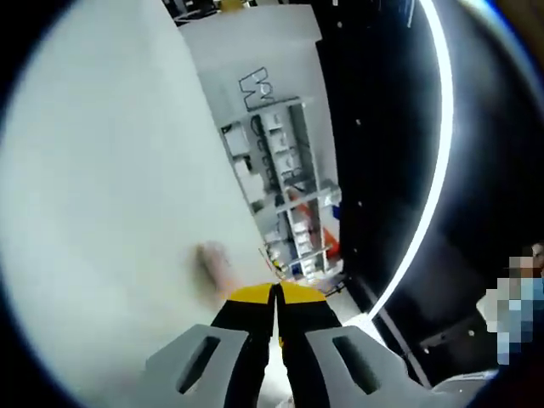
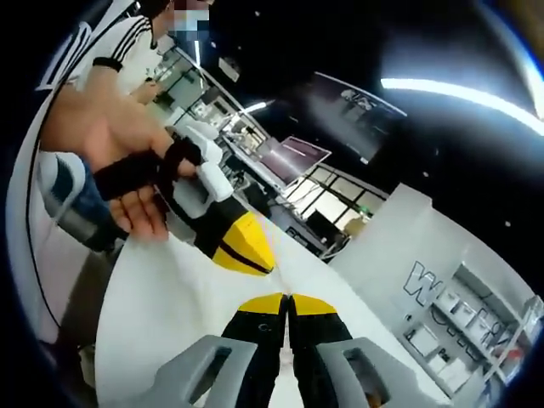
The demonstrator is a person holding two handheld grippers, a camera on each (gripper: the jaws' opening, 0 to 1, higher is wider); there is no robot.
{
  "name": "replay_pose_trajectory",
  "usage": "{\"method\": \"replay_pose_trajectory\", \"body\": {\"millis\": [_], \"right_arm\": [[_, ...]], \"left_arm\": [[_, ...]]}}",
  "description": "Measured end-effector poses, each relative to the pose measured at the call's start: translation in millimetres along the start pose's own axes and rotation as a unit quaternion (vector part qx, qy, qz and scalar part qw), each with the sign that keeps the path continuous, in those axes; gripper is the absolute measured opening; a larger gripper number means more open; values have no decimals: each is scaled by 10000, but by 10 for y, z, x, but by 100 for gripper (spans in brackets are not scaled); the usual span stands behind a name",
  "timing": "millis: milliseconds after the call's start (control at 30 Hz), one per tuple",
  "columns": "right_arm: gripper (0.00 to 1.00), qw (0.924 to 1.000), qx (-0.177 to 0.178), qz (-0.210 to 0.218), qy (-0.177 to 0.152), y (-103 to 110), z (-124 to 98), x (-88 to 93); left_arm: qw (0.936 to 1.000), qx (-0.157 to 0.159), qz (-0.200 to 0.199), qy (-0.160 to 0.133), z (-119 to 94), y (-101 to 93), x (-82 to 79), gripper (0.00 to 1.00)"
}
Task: Open the resealable bag by pulling the two sides of the seal apart until the entire bag opening is separated and visibly accessible.
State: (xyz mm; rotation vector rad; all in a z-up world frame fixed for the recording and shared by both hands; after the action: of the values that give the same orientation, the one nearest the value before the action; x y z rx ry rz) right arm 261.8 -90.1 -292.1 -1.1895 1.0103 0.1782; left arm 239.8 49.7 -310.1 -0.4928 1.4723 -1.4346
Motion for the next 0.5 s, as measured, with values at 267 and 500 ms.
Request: {"method": "replay_pose_trajectory", "body": {"millis": [267, 500], "right_arm": [[0, 9930, -587, 1027, -58, -106, -103, -49], [0, 9874, -735, 1401, -88, -322, -83, -148]], "left_arm": [[9987, -82, 478, 185, -41, 3, -2, 2], [9960, -140, 809, 356, -37, 30, 48, 2]]}}
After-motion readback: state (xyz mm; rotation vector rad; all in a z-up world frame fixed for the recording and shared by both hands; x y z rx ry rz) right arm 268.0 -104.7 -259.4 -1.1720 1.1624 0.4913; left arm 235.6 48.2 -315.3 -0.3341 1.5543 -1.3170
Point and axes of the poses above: the point that each gripper's makers call its tool centre point, and the gripper's own axes: z roughly forward along the fingers, y roughly to its left, x roughly out of its underside, the point moved 8 cm from there along -z, roughly backward along the fingers, and after that the axes turned 6 degrees about x, right-handed, at the moved point
